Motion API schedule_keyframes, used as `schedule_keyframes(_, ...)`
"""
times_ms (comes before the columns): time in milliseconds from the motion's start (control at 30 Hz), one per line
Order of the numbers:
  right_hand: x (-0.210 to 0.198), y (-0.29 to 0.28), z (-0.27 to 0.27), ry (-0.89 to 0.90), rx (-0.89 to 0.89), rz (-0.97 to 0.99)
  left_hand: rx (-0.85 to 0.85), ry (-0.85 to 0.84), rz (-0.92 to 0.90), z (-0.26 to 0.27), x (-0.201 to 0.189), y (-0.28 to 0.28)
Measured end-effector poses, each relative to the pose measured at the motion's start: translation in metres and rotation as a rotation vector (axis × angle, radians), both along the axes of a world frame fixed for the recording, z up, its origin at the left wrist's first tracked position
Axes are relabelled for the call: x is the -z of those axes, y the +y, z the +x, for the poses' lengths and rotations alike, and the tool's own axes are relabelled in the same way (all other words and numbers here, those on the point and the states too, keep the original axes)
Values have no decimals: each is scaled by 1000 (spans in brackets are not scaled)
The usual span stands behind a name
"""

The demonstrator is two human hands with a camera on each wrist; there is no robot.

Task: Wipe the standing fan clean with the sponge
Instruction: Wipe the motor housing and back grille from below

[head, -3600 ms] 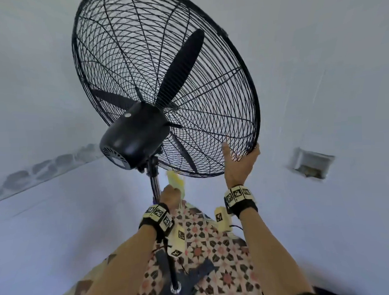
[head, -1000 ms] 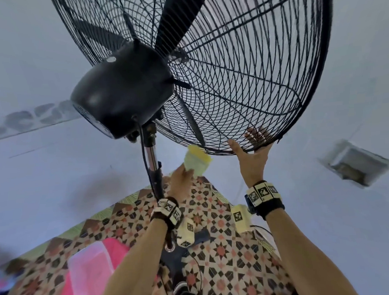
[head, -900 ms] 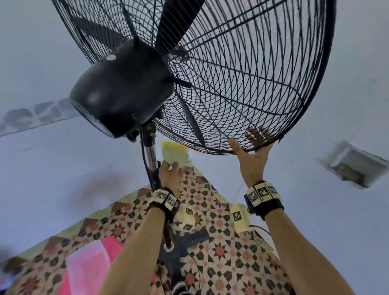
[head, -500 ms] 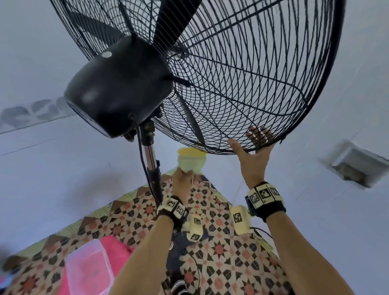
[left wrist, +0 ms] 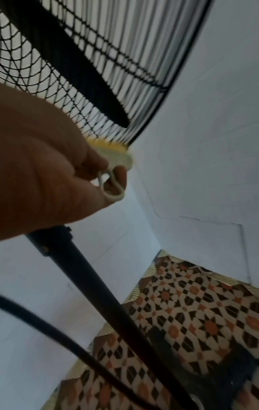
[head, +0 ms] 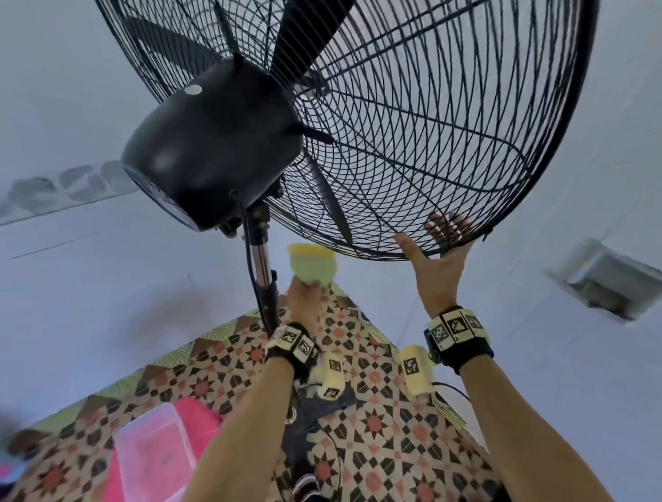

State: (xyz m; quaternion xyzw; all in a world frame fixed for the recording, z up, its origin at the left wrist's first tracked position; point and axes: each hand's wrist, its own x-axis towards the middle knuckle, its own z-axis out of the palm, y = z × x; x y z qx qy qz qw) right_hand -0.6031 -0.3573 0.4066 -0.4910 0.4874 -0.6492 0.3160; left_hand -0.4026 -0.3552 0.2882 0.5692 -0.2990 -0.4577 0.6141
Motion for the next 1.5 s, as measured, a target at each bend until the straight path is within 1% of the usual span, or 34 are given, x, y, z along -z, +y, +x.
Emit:
schedule_keyframes(67,0,1,0,-2,6,4,-157,-6,33,16,-17,-19)
schedule_keyframes(100,0,2,0,-6,2,8,-185,-62,44,20,-21,-27)
schedule_keyframes(133,1,3,1,-14,-1,9,-192,-173,55,22,-21,-33)
schedule_keyframes(200,0,3,1,-25,1,6,-109,-383,62,12,-17,-27)
schedule_keyframes(233,-1,4,2,-26,0,6,-25,-467,37,4,-15,-15)
schedule_keyframes(267,0,4,2,-25,-5,0,58,-537,-7,-1,-10,-4)
schedule_keyframes(300,-1,4,2,-24,-9,-9,134,-572,-57,-4,-14,12)
schedule_keyframes(333,0,3,1,-24,-17,-19,161,-564,-91,0,-14,19)
schedule_keyframes(367,-1,3,1,-24,-28,-24,134,-541,-87,6,-19,22)
schedule_keyframes(467,-2,5,3,-28,-35,-28,-114,-515,19,31,-26,-2)
schedule_keyframes(500,-4,6,3,-29,-30,-28,-155,-511,33,35,-30,-11)
schedule_keyframes(533,-4,6,3,-32,-26,-27,-153,-529,39,33,-29,-16)
schedule_keyframes(567,-5,7,3,-32,-22,-23,-110,-545,34,24,-30,-15)
schedule_keyframes(667,-5,4,1,-23,-10,-5,102,-632,-76,0,-26,11)
schedule_keyframes(733,-2,3,1,-28,-21,-3,148,-660,-132,5,-26,20)
schedule_keyframes(800,-2,1,1,-31,-29,-2,64,-615,-82,21,-30,15)
schedule_keyframes(867,-1,1,1,-28,-36,0,-86,-569,-3,40,-32,0)
schedule_keyframes(900,-2,1,1,-26,-34,1,-127,-587,32,46,-33,-8)
schedule_keyframes(967,-2,2,0,-23,-29,6,-136,-641,71,41,-39,-15)
schedule_keyframes(1033,0,1,-1,-23,-17,10,-99,-665,34,16,-51,-6)
schedule_keyframes(1133,-2,3,-1,-22,-2,26,51,-709,-61,-7,-49,20)
schedule_keyframes(1167,-4,4,-1,-14,-2,29,106,-709,-73,-5,-50,28)
schedule_keyframes(1200,-4,4,0,-3,-9,36,127,-673,-79,2,-54,31)
schedule_keyframes(1233,-6,5,0,8,-16,44,103,-611,-72,12,-57,29)
schedule_keyframes(1300,-7,4,0,13,-23,46,-79,-449,-55,32,-65,18)
schedule_keyframes(1333,-6,3,0,12,-22,42,-176,-397,-45,39,-72,12)
schedule_keyframes(1367,-6,3,-1,15,-20,38,-235,-375,-31,42,-78,6)
schedule_keyframes(1400,-6,3,-2,16,-16,34,-257,-374,-34,41,-81,0)
schedule_keyframes(1433,-6,3,-2,13,-15,30,-248,-416,-35,34,-84,-1)
schedule_keyframes(1500,-6,5,-2,1,-11,30,-154,-514,-69,18,-81,6)
